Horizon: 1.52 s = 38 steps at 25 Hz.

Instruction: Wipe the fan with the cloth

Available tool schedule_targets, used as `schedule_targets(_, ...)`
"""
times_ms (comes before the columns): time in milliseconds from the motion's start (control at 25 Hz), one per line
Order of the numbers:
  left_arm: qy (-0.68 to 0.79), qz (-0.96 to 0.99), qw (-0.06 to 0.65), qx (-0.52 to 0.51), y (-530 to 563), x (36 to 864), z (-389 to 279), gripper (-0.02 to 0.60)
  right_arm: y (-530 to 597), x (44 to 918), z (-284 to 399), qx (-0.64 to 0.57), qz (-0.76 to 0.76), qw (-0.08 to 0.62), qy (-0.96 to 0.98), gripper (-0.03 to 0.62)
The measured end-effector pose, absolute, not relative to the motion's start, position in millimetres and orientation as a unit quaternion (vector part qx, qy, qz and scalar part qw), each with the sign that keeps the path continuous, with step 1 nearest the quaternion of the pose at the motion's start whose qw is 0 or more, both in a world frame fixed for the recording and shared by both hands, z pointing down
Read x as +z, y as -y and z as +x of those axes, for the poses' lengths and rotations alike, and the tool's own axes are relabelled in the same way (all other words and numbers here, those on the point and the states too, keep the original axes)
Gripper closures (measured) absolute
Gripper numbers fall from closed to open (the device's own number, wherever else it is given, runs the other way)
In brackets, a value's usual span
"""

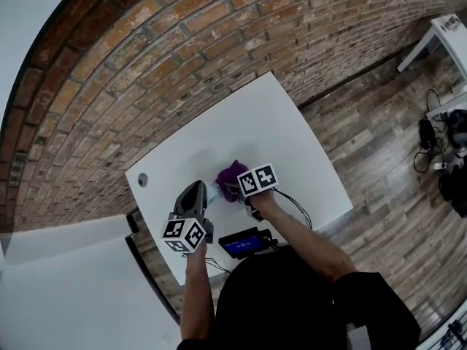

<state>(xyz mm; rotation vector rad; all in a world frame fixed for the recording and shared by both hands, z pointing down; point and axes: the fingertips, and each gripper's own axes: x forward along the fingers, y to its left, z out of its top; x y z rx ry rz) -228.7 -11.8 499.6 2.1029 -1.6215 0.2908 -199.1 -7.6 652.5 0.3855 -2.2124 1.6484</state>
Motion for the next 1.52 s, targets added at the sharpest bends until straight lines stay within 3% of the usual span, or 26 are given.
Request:
schedule_targets(160, 0.588, 0.768, 0.233, 0.105, 12, 500, -227, 0.577, 13, 657, -181, 0.584, 0.160, 0.168, 0.778, 0.522)
schedule_targets(360, 0.589, 0.767, 0.234, 0.099, 12, 499, -229, 0.577, 51, 585, -191, 0.628, 0.136, -0.002, 0.766, 0.522)
schedule_targets(480, 0.592, 0.765, 0.234, 0.098, 11, 500, -229, 0.577, 36, 568, -213, 0.699, 0.067, -0.044, 0.710, 0.522)
schedule_targets(640, 0.595, 0.764, 0.230, 0.099, 11, 499, -227, 0.577, 19, 581, -210, 0.714, 0.072, -0.029, 0.695, 0.522)
schedule_targets(880, 0.599, 0.761, 0.231, 0.096, 11, 500, -230, 0.577, 1, 648, -181, 0.648, 0.138, 0.122, 0.739, 0.522)
schedule_targets(960, 0.598, 0.762, 0.232, 0.094, 11, 500, -229, 0.577, 7, 644, -166, 0.642, 0.155, 0.107, 0.743, 0.522)
schedule_targets(1160, 0.599, 0.761, 0.230, 0.095, 12, 499, -231, 0.577, 8, 566, -182, 0.653, 0.070, -0.029, 0.754, 0.522)
schedule_targets(1520, 0.600, 0.759, 0.234, 0.093, 12, 499, -230, 0.577, -31, 660, -197, 0.665, 0.119, 0.122, 0.727, 0.522)
